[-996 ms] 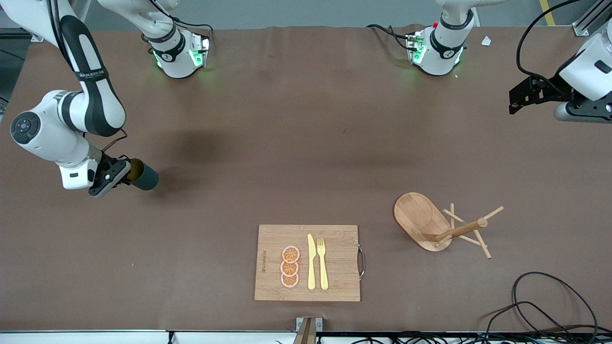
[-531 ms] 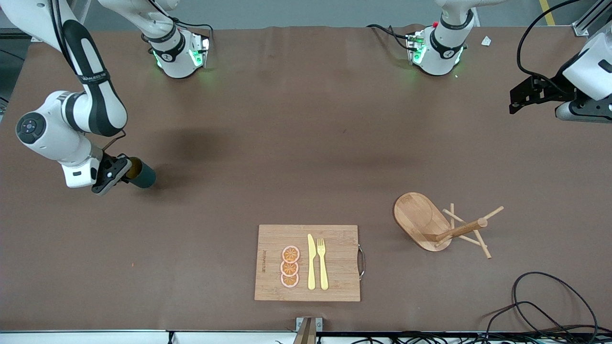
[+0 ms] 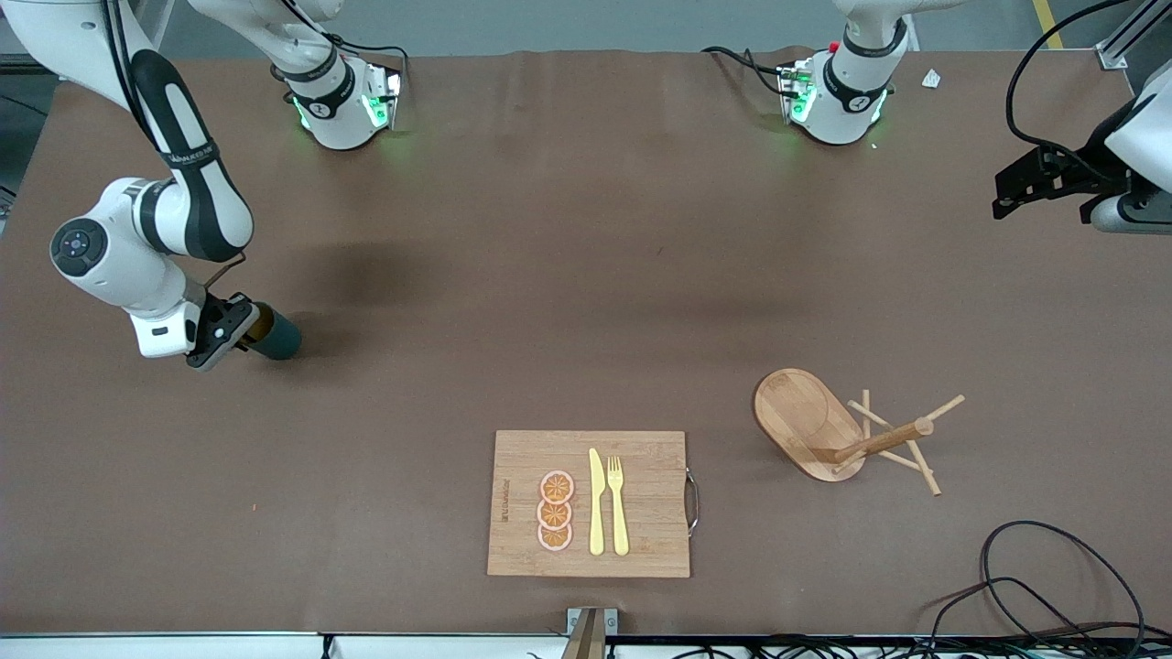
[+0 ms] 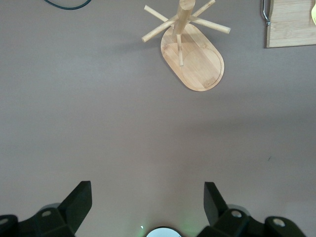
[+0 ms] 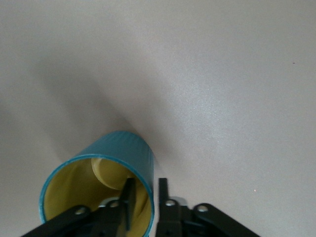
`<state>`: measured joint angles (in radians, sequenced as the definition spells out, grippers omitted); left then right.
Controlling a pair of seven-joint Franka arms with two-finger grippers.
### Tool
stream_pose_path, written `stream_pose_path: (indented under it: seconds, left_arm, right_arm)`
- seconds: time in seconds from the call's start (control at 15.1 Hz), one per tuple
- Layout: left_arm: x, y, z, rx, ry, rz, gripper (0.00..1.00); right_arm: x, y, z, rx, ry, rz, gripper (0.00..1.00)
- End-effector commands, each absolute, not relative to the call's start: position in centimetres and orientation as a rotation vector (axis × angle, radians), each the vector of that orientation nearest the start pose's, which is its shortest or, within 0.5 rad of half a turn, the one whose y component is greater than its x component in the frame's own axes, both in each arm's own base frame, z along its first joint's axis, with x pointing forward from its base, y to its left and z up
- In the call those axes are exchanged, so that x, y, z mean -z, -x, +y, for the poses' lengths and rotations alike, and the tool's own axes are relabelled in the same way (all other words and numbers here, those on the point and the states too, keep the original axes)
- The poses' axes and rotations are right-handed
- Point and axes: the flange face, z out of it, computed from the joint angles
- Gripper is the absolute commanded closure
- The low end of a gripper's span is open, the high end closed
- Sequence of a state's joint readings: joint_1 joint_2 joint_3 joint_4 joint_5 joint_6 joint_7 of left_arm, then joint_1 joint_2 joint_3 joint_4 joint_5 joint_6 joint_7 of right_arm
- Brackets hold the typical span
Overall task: Transfer cup from left to right arm and place
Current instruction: 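Carry the mug with the right gripper away from the stand, then set the mug down and open the right gripper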
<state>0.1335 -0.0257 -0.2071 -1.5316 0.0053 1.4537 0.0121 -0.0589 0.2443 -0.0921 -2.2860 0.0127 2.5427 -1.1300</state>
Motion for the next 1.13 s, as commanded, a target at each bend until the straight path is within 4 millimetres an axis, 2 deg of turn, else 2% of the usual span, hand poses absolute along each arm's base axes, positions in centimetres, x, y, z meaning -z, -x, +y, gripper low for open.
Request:
stream_pose_path:
  seconds: [0.0,0.13,0.33,0.73,0.93,1.06]
  left_arm:
    - [-65.6,-52.6,-4.2,-0.069,3.138,0.126,0.0]
    - [-65.5,-52.6,-4.8,-0.071,3.136,0.136,0.0]
    - [-65.5,-52.7,-5.1,-0.071,3.135,0.123,0.0]
    - [-65.2,-52.8,-5.4,-0.078,3.137,0.131,0.0]
    - [-65.2,-52.8,-5.4,-0.081,3.138,0.126,0.0]
    - [-65.2,-52.6,-5.4,-0.093,3.136,0.081,0.0]
  right_arm:
    - [-25.1,-52.5,-8.3,0.009,2.788,-1.499,0.0]
    - [-26.2,-52.7,-8.3,-0.003,2.799,-1.461,0.0]
    - [-29.8,-54.1,-8.3,-0.095,2.846,-1.265,0.0]
    - [-41.7,-57.4,-7.9,-0.183,3.035,-0.64,0.0]
    - [-46.8,-58.3,-7.5,-0.207,3.095,-0.323,0.0]
    - [-49.1,-58.5,-7.7,-0.218,3.11,-0.189,0.0]
